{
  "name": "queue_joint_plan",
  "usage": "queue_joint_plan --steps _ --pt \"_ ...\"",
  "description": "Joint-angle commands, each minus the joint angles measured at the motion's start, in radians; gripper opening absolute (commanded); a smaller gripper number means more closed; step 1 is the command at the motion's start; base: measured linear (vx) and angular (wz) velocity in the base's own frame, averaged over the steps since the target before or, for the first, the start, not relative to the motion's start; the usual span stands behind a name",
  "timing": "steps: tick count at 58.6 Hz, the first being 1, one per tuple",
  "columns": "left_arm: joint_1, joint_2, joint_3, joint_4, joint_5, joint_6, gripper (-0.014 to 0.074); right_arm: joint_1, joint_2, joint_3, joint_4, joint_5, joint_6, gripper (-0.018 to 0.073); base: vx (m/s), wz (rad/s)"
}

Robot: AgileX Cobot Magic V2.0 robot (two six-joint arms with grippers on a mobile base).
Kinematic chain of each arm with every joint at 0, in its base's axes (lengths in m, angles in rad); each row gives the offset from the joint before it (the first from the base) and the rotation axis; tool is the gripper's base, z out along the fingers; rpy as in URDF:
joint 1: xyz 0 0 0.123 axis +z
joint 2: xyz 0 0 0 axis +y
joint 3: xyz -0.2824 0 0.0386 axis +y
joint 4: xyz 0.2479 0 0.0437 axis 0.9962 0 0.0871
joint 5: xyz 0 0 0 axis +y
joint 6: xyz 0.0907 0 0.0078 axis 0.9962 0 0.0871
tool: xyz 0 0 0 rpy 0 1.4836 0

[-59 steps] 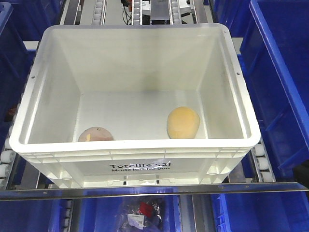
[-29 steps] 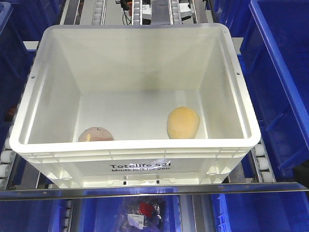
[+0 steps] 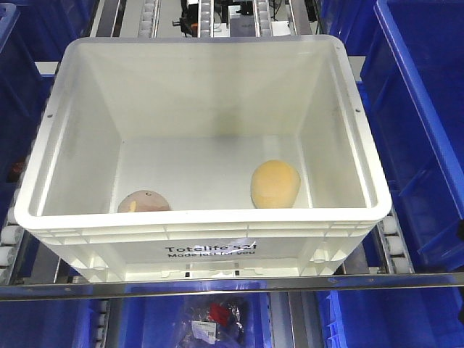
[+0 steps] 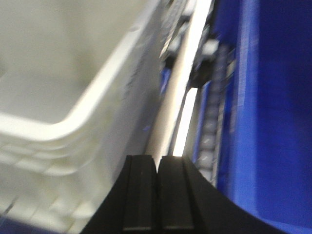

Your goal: Place moving items into box and shelve

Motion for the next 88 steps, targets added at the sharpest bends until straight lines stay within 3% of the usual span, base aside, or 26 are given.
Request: queue_joint_plan --steps 1,11,18,40,58,88 --pt "-0.001 -0.013 0.027 -0.008 -0.081 0.000 0.0014 -0.089 -0.060 0.084 0.013 -0.243 0.014 -0.0015 0.00 0.00" --pt "-0.001 -0.014 0.027 -0.008 -0.081 0.000 0.0015 -0.220 -0.193 0.297 0.048 -0.448 0.077 -0.0015 0.00 0.00" --pt "-0.001 -0.014 0.027 -0.008 -0.081 0.000 0.0015 -0.258 -0.248 0.395 0.059 -0.557 0.079 -0.0015 0.00 0.00" --pt "-0.001 -0.014 0.027 -0.008 -0.081 0.000 0.0015 -0.257 -0.245 0.391 0.064 -0.569 0.061 -0.0015 0.00 0.00" --pt "-0.001 -0.014 0.027 -0.008 -0.081 0.000 0.0015 -0.213 -0.246 0.391 0.102 -0.603 -0.098 -0.0015 0.00 0.00" --pt "-0.001 -0.014 0.027 -0.008 -0.081 0.000 0.0015 -0.207 -0.246 0.391 0.100 -0.602 -0.094 -0.0015 0.00 0.00"
